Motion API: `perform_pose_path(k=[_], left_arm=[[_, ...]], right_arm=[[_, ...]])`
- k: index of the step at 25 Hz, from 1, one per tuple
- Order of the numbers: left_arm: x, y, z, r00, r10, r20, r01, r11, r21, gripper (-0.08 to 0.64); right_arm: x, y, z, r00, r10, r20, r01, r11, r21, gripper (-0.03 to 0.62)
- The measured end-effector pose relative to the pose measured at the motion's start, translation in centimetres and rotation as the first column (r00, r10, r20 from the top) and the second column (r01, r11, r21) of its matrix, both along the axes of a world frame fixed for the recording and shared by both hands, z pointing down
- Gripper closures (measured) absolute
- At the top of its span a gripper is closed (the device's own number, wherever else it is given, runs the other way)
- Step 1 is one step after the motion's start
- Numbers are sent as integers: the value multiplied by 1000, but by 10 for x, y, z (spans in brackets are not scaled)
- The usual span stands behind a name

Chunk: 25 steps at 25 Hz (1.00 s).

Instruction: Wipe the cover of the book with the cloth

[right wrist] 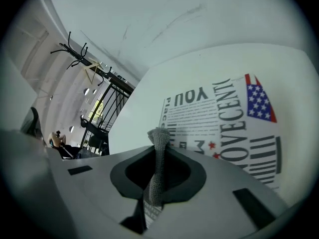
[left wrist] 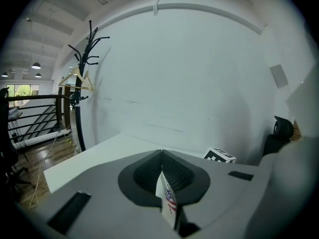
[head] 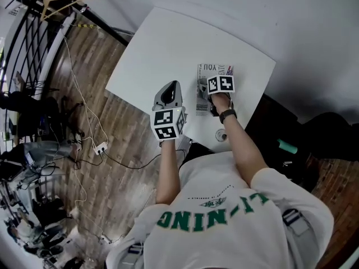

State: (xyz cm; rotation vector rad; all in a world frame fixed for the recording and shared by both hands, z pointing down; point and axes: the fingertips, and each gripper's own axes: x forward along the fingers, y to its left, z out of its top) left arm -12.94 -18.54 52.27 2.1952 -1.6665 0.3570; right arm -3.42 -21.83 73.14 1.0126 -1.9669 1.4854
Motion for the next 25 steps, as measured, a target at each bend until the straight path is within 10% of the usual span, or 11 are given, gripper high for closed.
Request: perform_pose_path(k=[14, 25], left_arm=[[114, -20, 3, 965, 262, -29, -262, 965, 5, 548], [37, 1, -1, 993, 119, -2, -119, 993, 1, 549]], right_arm=[[157, 9, -4, 961, 264, -84, -263, 965, 25, 552], [39, 19, -17, 993, 108, 42, -109, 994, 5, 552]])
